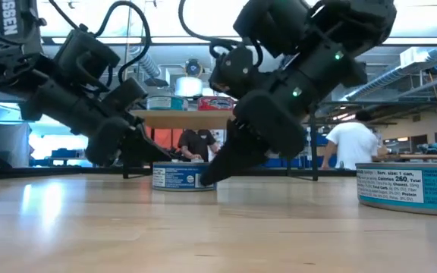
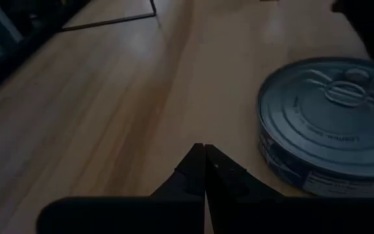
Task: Stack canned seafood by type on shelf
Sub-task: Stack the blue tuna can on top of the other blue tuna can on the shelf
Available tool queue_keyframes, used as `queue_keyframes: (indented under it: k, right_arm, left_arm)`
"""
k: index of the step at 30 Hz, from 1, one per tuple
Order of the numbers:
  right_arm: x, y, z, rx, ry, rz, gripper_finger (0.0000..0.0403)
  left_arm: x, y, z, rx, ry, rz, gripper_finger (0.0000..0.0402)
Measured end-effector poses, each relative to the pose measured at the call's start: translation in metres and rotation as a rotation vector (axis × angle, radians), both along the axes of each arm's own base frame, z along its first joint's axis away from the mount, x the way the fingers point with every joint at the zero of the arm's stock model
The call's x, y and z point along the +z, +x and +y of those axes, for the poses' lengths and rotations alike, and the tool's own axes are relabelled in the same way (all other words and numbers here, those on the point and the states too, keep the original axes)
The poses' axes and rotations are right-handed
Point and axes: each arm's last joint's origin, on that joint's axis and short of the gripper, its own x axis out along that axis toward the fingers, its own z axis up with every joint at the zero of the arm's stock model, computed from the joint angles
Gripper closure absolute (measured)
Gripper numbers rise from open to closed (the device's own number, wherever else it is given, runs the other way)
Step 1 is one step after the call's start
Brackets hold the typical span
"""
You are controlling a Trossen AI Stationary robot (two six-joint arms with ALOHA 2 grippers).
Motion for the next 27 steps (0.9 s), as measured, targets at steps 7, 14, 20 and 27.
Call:
queue_keyframes:
  k: [7, 14, 20, 27]
  right_arm:
    - [-0.002, 0.005, -0.012, -0.087, -0.007, -0.035, 0.0391]
    - [0.001, 0.006, -0.014, -0.114, -0.003, -0.057, 0.0391]
    - [0.020, 0.005, -0.013, -0.165, 0.066, -0.112, 0.0391]
    - [0.041, 0.003, -0.016, -0.264, 0.134, -0.179, 0.0391]
  left_arm:
    - [-0.009, 0.010, -0.002, -0.056, -0.023, -0.023, 0.0397]
    - [-0.014, 0.017, -0.003, -0.058, -0.022, -0.011, 0.0397]
    - [-0.016, 0.016, -0.003, -0.065, -0.017, 0.006, 0.0397]
    - [-0.018, 0.015, -0.004, -0.082, -0.022, 0.030, 0.0397]
